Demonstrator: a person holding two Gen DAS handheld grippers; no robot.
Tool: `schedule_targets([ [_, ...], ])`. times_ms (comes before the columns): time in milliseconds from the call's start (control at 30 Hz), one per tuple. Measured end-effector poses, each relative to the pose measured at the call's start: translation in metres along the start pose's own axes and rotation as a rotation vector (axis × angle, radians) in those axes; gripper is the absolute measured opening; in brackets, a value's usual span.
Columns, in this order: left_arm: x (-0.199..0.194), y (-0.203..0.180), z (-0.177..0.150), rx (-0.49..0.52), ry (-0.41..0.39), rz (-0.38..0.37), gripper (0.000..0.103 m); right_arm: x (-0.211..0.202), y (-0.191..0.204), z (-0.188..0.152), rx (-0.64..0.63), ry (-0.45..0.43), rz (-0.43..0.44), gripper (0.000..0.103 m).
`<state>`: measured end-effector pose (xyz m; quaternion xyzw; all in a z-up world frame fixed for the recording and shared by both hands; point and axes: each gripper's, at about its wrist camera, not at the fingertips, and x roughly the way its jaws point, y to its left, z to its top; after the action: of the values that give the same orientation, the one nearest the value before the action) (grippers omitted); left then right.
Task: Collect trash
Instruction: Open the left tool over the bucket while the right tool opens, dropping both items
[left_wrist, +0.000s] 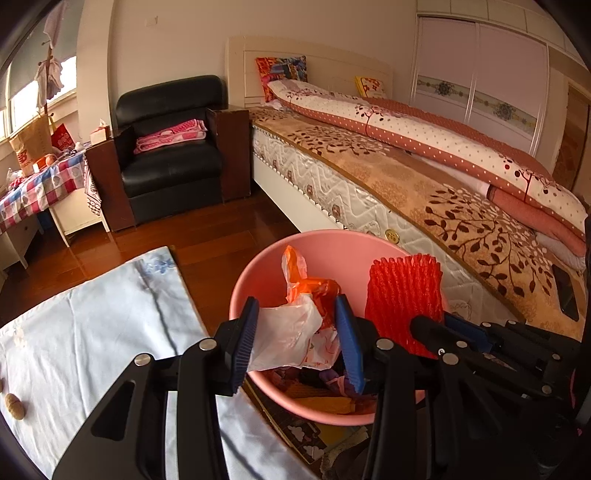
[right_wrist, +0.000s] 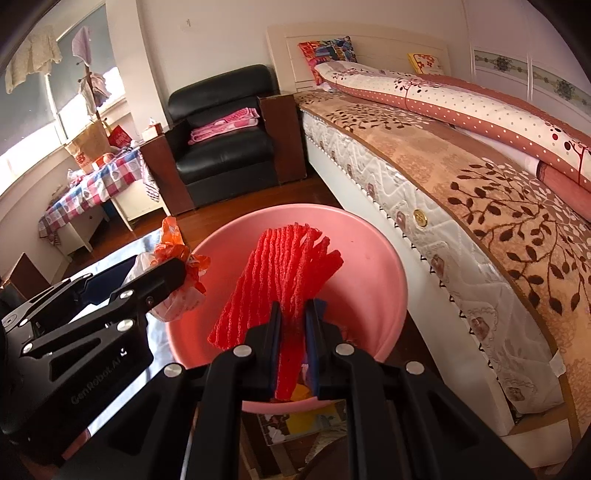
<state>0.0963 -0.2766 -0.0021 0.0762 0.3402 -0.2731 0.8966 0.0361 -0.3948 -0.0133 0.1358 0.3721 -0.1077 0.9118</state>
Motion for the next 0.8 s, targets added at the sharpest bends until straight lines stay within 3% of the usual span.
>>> schedule_targets([
  [333,0.018,-0.003,0.001,-0.003,0.029,-0.033,0.043,0.016,-0.012,0.001,0.008,0.016,-0.033,0.012],
  [400,0.020,-0.003,0.001,-0.006,0.039,-0.042,0.046,0.017,-0.015,0.001,0.015,0.021,-0.034,0.013],
  [433,0.021,-0.003,0.002,-0.009,0.040,-0.046,0.053,0.018,-0.016,0.001,0.018,0.022,-0.033,0.013],
  [467,0.021,-0.002,0.002,-0.014,0.037,-0.051,0.058,0.018,-0.016,0.001,0.020,0.022,-0.032,0.015],
  [600,0.020,-0.001,0.004,-0.028,0.031,-0.058,0.065,0.020,-0.019,0.001,0.021,0.021,-0.039,0.020],
  [633,0.020,-0.001,0.005,-0.031,0.031,-0.058,0.067,0.020,-0.020,0.001,0.024,0.021,-0.040,0.027],
  [667,0.019,-0.001,0.005,-0.032,0.032,-0.057,0.068,0.020,-0.021,0.001,0.028,0.018,-0.041,0.032],
  [800,0.017,0.000,0.004,-0.038,0.028,-0.055,0.068,0.019,-0.023,0.001,0.031,0.012,-0.034,0.035],
])
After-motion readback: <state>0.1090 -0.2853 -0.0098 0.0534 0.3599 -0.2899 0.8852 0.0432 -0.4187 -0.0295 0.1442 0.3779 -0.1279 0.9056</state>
